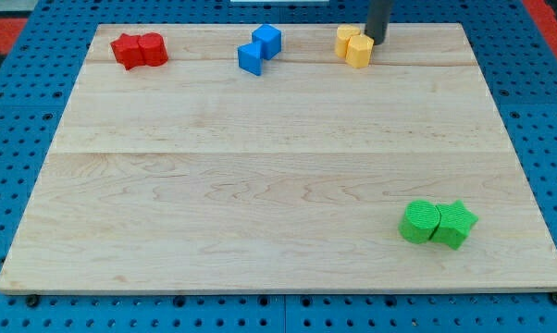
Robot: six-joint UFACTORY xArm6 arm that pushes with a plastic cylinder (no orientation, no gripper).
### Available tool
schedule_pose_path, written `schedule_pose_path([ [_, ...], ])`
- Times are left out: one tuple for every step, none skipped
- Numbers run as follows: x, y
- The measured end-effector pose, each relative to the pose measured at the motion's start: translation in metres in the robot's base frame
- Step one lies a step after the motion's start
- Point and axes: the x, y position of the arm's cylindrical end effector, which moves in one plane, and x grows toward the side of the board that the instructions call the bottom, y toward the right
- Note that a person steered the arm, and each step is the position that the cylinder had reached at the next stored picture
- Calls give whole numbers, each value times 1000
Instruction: Move the yellow hexagon below the heart
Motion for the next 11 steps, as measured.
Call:
schedule_pose_path([
  [-12, -36],
  [-13, -80],
  [-13, -91],
  [-13, -14],
  [-10, 30],
  [3, 0],
  [25, -7],
  [43, 9],
  [45, -36],
  [28, -84],
  [53, -58],
])
